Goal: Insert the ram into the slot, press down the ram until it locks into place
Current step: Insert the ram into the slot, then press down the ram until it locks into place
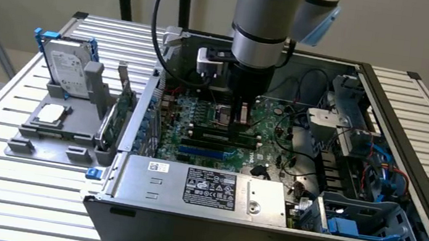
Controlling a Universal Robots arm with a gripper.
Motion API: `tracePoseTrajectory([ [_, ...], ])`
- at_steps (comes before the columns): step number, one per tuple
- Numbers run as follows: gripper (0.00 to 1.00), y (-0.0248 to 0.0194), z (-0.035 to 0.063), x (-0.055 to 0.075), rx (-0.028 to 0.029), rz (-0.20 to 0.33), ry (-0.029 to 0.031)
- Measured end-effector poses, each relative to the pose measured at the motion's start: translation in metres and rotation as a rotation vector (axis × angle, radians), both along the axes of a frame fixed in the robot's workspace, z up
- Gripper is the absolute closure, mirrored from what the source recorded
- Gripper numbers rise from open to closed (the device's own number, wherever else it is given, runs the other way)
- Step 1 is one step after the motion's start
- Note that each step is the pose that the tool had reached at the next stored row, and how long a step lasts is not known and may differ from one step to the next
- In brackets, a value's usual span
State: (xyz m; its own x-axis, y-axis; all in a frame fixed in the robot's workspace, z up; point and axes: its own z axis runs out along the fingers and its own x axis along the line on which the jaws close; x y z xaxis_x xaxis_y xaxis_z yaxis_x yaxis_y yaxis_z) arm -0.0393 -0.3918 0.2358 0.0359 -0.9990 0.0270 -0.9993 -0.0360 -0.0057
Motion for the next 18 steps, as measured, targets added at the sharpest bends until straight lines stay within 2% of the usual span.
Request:
tracePoseTrajectory([
  [5,0.72,-0.0001,0.006,-0.0045,0.0046,0.0,0.0047],
  [6,0.74,-0.0001,0.0067,-0.0047,0.0048,0.0,0.0049],
  [8,0.87,-0.0001,0.0067,-0.0048,0.0051,0.0,0.0049],
  [9,0.89,-0.0001,0.0067,-0.0047,0.0051,0.0,0.0049],
  [18,0.89,-0.0001,0.0068,-0.0048,0.0049,0.0,0.0049],
])
